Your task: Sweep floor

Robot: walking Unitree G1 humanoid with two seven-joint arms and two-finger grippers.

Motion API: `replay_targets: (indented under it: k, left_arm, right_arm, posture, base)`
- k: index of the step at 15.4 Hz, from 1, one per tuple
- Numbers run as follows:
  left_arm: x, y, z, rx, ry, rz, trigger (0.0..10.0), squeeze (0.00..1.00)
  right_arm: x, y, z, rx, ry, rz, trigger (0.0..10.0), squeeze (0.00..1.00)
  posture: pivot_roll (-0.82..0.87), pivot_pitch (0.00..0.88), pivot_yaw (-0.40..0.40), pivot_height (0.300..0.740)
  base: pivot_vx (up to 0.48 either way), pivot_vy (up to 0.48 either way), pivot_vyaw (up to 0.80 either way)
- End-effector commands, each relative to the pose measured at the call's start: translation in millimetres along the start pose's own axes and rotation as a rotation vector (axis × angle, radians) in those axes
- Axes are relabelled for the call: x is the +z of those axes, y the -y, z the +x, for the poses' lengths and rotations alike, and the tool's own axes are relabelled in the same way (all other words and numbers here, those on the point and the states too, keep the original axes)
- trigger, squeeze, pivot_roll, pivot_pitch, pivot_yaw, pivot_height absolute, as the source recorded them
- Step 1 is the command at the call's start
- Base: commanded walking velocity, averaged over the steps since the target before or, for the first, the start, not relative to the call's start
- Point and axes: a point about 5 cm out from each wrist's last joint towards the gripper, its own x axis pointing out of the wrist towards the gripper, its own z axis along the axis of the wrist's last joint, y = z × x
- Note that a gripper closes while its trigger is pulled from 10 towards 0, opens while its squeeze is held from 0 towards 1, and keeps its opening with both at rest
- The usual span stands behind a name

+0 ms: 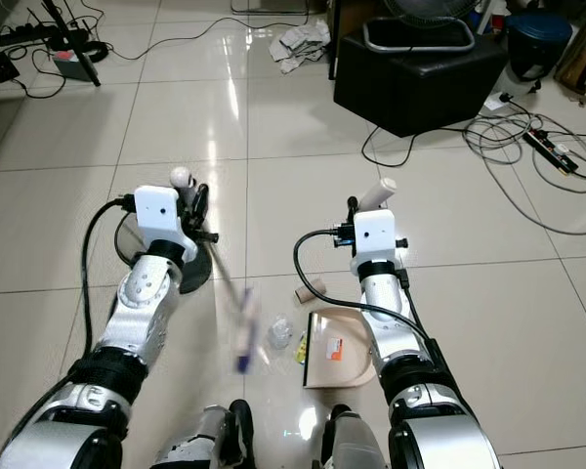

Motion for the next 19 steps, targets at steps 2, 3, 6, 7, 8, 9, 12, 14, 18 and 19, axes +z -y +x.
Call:
replay_targets:
  k: [2, 3, 6, 7, 8, 9, 12, 14, 18, 19]
  left_arm:
    - [-5, 7.6, -1.8, -0.053, -0.041, -0.132, 10.0, 0.0]
    - [-4, 10.8, -1.8, -0.079, -0.047, -0.176, 10.0, 0.0]
    - [1, 12.3, -0.1, -0.092, -0.037, -0.265, 10.0, 0.0]
    - [5, 11.9, 1.2, -0.091, -0.031, -0.311, 10.0, 0.0]
    - [7, 11.6, 1.7, -0.095, -0.027, -0.334, 10.0, 0.0]
    - [11, 11.8, 1.6, -0.119, -0.024, -0.359, 10.0, 0.0]
    - [19, 13.9, -1.1, -0.199, -0.012, -0.354, 10.0, 0.0]
    - [23, 14.0, -3.1, -0.24, -0.004, -0.324, 10.0, 0.0]
    - [54, 2.0, -4.5, -0.376, 0.086, -0.141, 10.0, 0.0]
    - [62, -3.1, -2.7, -0.396, 0.101, -0.12, 10.0, 0.0]
  right_arm:
    - [3, -0.6, 2.9, -0.016, 0.017, 0.017, 10.0, 0.0]
    - [3, 0.4, 4.0, -0.026, 0.016, 0.021, 10.0, 0.0]
    - [4, 4.3, 5.3, -0.048, 0.013, 0.035, 10.0, 0.0]
    - [4, 6.9, 5.9, -0.059, 0.016, 0.05, 10.0, 0.0]
    - [5, 9.1, 6.3, -0.069, 0.021, 0.066, 10.0, 0.0]
    - [7, 13.4, 7.2, -0.087, 0.037, 0.102, 10.0, 0.0]
    - [17, 25.0, 8.9, -0.132, 0.111, 0.214, 10.0, 0.0]
    - [22, 29.1, 8.7, -0.141, 0.15, 0.241, 10.0, 0.0]
    - [33, 35.5, 4.1, -0.113, 0.24, 0.259, 10.0, 0.0]
    - [34, 35.4, 3.2, -0.106, 0.247, 0.258, 10.0, 0.0]
  posture:
    - [0.05, 0.24, 0.071, 0.74]
    - [0.05, 0.238, 0.068, 0.74]
    - [0.05, 0.231, 0.067, 0.74]
    - [0.05, 0.227, 0.065, 0.74]
    - [0.04, 0.224, 0.064, 0.74]
    - [0.04, 0.219, 0.062, 0.74]
    - [0.04, 0.204, 0.058, 0.74]
    - [0.04, 0.201, 0.056, 0.74]
    - [0.03, 0.174, 0.058, 0.74]
    - [0.03, 0.17, 0.057, 0.74]
  base:
    - [0.0, 0.0, 0.0]
    - [0.0, 0.0, 0.0]
    - [0.0, 0.0, 0.0]
    - [0.0, 0.0, 0.0]
    - [0.0, 0.0, 0.0]
    - [0.0, 0.0, 0.0]
    - [0.0, 0.0, 0.0]
    - [0.0, 0.0, 0.0]
    - [0.0, 0.0, 0.0]
    - [0.0, 0.0, 0.0]
